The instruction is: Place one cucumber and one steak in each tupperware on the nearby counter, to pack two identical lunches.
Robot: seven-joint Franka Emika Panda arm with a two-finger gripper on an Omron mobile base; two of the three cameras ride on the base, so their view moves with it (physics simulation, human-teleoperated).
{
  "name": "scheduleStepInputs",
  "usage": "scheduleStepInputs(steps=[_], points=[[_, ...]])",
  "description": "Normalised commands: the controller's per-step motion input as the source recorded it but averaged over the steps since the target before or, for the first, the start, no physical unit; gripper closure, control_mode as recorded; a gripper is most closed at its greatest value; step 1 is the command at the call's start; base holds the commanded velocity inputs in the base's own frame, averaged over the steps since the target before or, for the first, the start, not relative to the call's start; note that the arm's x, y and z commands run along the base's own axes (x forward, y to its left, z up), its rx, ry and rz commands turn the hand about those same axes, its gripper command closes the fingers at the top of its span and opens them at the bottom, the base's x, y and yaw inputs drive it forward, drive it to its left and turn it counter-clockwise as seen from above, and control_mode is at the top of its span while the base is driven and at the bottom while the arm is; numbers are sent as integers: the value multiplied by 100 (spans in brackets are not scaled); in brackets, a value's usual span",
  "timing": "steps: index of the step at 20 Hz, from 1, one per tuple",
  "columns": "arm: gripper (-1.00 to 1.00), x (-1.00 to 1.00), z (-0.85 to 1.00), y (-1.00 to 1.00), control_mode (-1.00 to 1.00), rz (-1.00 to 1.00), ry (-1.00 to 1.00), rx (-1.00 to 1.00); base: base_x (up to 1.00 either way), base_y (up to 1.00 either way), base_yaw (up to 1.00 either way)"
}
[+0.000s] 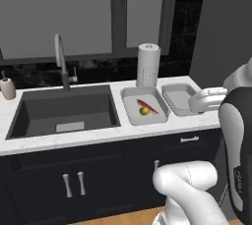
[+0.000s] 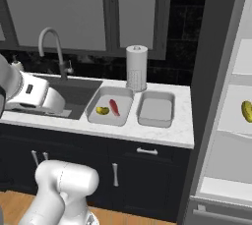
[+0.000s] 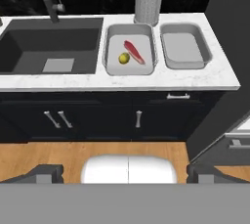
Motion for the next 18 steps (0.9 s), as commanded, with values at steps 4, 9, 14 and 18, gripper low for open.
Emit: scheduleStepInputs(steps=[4,9,14,18], points=[[-100,0,0,0,100,0,0,0,-65,11,0],[-100,0,0,0,100,0,0,0,-29,6,0],[-100,0,0,0,100,0,0,0,-16,4,0],[-100,0,0,0,100,0,0,0,-12,2,0]])
